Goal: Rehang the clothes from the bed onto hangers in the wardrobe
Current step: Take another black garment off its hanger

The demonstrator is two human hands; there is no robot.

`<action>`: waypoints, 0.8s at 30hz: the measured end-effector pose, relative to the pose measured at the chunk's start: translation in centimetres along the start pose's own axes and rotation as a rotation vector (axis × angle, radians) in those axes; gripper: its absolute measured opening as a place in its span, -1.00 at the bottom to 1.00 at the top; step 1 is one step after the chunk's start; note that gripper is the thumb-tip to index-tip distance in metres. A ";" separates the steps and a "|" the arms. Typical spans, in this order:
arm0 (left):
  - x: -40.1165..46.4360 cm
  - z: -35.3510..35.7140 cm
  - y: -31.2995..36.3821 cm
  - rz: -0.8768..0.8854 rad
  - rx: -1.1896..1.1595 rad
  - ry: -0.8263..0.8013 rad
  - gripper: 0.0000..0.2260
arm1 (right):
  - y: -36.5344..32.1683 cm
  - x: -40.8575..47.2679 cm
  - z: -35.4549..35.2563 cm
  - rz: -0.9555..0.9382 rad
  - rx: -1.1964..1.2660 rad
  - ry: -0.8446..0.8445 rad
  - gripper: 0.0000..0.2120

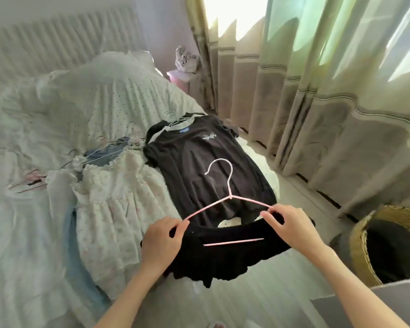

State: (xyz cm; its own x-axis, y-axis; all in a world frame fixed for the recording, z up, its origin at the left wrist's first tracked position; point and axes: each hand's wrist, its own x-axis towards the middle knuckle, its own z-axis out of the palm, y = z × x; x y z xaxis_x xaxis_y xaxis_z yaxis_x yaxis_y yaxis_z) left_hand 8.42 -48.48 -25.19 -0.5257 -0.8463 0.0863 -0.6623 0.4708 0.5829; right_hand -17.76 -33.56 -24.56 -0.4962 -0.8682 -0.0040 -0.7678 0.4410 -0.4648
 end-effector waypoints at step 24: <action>9.4 -17.7 -7.5 -0.307 0.523 0.899 -0.58 | -23.7 24.0 2.4 -0.425 0.351 -0.077 -0.57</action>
State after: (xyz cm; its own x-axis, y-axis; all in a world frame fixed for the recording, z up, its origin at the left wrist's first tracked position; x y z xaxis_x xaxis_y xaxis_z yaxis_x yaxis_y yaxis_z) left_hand 17.97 -64.37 -14.46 0.1442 -0.7187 0.6802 -0.9564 0.0750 0.2821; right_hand -10.53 -65.42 -15.72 -0.1316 -0.9730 0.1895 -0.7065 -0.0421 -0.7065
